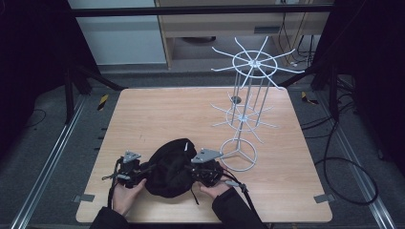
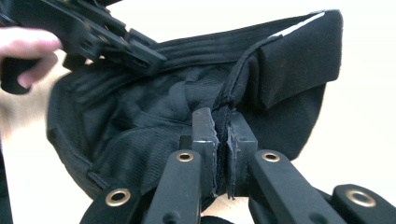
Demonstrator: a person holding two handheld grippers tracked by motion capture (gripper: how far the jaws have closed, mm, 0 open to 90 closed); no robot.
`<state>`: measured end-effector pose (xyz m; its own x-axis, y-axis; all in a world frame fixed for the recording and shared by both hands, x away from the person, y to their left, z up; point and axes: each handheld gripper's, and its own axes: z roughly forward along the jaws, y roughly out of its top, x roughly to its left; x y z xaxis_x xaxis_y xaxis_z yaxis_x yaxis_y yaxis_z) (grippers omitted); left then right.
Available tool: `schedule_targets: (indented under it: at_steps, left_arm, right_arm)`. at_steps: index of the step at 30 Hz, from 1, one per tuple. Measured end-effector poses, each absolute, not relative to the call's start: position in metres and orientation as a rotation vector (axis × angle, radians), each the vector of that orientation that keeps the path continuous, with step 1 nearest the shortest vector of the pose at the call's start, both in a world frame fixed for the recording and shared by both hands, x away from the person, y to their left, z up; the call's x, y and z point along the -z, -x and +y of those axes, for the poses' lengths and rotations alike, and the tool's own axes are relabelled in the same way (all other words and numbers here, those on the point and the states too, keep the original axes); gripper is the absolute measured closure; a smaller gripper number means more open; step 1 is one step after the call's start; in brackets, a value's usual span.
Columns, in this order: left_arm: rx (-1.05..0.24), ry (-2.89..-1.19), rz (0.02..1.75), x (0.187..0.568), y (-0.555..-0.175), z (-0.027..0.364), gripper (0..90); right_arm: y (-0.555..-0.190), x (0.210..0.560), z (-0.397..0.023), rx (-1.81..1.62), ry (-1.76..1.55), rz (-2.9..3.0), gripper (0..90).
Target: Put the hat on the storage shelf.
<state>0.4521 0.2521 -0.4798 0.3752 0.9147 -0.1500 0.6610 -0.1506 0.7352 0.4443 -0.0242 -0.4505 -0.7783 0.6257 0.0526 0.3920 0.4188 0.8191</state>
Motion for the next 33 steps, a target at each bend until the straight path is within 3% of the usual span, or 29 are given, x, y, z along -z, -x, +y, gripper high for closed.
schedule_targets:
  at_steps: [14, 33]
  left_arm:
    - [-0.395, -1.826, 1.18, 0.43, -0.443, 0.224, 45.9]
    - [-0.314, -1.869, 1.21, 0.43, -0.474, 0.174, 38.8]
  right_arm:
    - [-0.441, 0.46, -0.019, -1.274, -0.918, 2.427, 84.3]
    - [-0.438, 0.461, -0.016, -1.299, -0.9, 2.424, 84.0]
